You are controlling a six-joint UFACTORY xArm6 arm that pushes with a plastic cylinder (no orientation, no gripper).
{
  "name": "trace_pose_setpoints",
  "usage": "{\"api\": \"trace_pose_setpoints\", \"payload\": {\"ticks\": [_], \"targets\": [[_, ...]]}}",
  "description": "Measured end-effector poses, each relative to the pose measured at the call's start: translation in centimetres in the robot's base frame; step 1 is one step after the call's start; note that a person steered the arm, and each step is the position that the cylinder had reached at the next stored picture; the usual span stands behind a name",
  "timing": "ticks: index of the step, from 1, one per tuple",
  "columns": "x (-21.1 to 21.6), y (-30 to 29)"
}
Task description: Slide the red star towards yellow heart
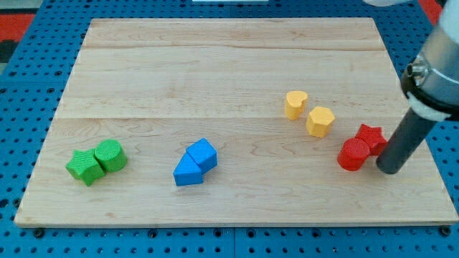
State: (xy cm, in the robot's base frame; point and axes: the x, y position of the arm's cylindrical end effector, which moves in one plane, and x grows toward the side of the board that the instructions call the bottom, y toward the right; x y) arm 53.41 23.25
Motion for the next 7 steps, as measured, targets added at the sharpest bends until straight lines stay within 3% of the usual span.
{"api": "trace_pose_setpoints", "payload": {"ticks": [1,2,3,6,7], "targets": [[-1.5,0.6],[0.0,1.5],[0.1,-1.0],[-7.6,-5.8],[-8.3,-1.4]]}}
